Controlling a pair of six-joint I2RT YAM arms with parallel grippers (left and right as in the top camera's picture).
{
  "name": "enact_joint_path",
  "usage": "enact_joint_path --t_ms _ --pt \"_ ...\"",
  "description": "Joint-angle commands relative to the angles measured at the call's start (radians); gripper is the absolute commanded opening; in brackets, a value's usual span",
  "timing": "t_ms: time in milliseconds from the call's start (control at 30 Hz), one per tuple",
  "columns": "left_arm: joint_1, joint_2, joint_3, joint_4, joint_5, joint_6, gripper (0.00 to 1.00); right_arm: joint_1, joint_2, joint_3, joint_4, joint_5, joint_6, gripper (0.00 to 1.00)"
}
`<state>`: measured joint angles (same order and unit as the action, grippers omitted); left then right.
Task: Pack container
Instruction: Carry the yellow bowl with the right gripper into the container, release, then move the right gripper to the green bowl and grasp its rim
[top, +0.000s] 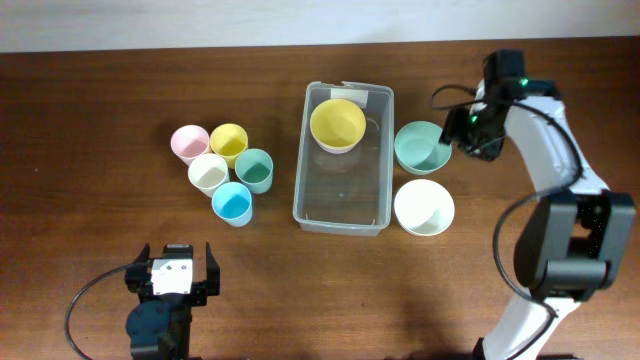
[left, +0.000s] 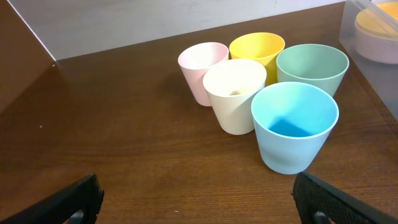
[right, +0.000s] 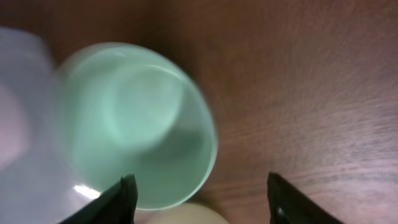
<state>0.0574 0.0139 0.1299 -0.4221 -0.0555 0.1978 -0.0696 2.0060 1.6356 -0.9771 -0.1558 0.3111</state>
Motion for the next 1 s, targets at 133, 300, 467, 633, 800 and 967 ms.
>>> enact_joint_path --t_ms 133,300,467,633,800,967 --pt "-0.005 -0.009 -0.006 0.003 0.015 -0.009 1.0 -0.005 0.094 -0.092 0.125 -0.006 0.019 0.36" --pt "-0.005 -0.009 -0.006 0.003 0.014 -0.009 1.0 -0.005 0.093 -0.092 0.177 -0.061 0.019 0.2" --pt "-0.005 -0.009 -0.006 0.003 0.015 -0.009 1.0 -0.01 0.09 -0.09 0.185 -0.058 0.028 0.04" --pt "-0.005 -0.009 -0.006 0.003 0.015 -0.009 1.0 -0.05 0.015 -0.061 0.142 -0.054 0.093 0.04" --pt "-0.005 -0.009 -0.006 0.003 0.014 -0.009 1.0 -0.053 -0.121 0.01 0.121 -0.156 0.117 0.04" --pt "-0.005 -0.009 -0.006 0.003 0.015 -0.009 1.0 0.022 -0.232 0.081 0.117 -0.235 0.116 0.04"
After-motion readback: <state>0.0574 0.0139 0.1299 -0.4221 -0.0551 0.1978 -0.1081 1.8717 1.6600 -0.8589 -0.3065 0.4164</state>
